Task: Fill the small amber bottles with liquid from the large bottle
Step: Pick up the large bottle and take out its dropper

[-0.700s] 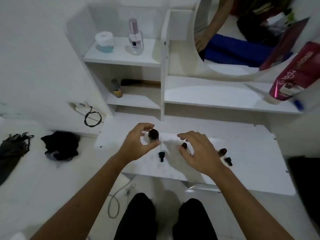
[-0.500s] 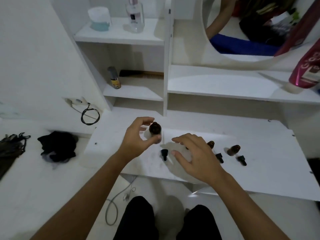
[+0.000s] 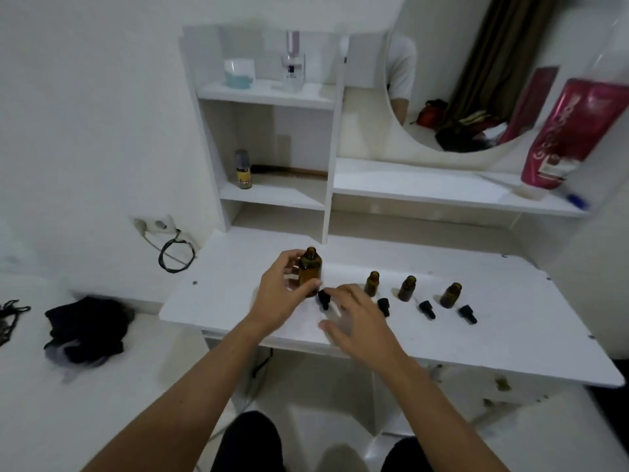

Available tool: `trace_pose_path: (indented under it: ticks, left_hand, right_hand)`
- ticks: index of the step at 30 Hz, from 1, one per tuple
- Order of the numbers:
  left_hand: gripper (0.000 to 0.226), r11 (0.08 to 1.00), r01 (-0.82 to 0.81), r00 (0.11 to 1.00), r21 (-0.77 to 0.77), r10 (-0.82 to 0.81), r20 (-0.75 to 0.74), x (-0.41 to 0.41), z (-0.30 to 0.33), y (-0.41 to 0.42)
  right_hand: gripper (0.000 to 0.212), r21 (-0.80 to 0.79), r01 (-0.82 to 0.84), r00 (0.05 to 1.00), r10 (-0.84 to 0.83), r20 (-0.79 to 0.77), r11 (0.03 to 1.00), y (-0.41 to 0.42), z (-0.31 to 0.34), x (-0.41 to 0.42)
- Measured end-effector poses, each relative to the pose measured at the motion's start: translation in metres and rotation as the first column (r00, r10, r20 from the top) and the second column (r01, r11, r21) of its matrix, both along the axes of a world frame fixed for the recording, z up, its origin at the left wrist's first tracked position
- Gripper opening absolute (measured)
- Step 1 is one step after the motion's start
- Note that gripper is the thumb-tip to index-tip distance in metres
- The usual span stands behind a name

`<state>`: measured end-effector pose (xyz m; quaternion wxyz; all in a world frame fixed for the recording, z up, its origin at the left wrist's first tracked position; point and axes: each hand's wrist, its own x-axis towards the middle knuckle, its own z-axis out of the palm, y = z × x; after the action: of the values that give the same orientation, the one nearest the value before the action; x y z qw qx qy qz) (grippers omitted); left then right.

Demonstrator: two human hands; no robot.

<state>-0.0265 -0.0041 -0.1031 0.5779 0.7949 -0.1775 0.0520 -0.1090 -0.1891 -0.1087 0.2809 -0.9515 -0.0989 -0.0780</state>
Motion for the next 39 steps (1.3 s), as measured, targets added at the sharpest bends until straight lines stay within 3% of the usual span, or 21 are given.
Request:
trace_pose_path:
  ticks: [6, 11, 16, 20, 25, 32, 39]
  left_hand:
    - [0.054, 0.999, -0.033, 0.999, -0.008, 0.033, -0.01, -0.002, -0.006, 0.0]
    - [0.052, 0.999, -0.045, 0.999, 0.005, 0.046, -0.012, 0.002, -0.01, 0.001]
    - [0.051, 0.998, -0.057, 0.998, 0.011, 0.057, -0.028, 0.006, -0.011, 0.002]
    - [0.052, 0.998, -0.062, 0.997, 0.011, 0.062, -0.042, 0.009, -0.013, 0.001]
    - [0.053, 0.998, -0.068, 0.996, -0.001, 0.068, -0.05, 0.012, -0.014, 0.002]
    - [0.054, 0.998, -0.065, 0.996, -0.015, 0.064, -0.062, 0.012, -0.015, 0.003]
    - [0.054, 0.998, -0.066, 0.995, 0.001, 0.066, -0.075, 0.013, -0.017, 0.003]
  right_hand:
    - [0.024, -0.057, 0.037, 0.995, -0.032, 0.096, 0.998, 0.008, -0.006, 0.008]
    - [0.025, -0.115, -0.017, 0.988, 0.034, 0.149, 0.993, 0.009, -0.003, 0.012]
    - [0.033, -0.156, -0.146, 0.981, 0.163, 0.102, 0.977, 0.01, 0.001, 0.016]
    - [0.03, -0.201, -0.154, 0.978, 0.178, 0.109, 0.967, 0.008, -0.002, 0.019]
    - [0.023, -0.116, -0.147, 0.977, 0.162, 0.136, 0.982, 0.008, -0.003, 0.021]
    - [0.034, -0.127, -0.144, 0.979, 0.16, 0.126, 0.981, 0.008, -0.005, 0.023]
    - [0.027, -0.152, -0.192, 0.965, 0.215, 0.149, 0.97, 0.003, 0.003, 0.015]
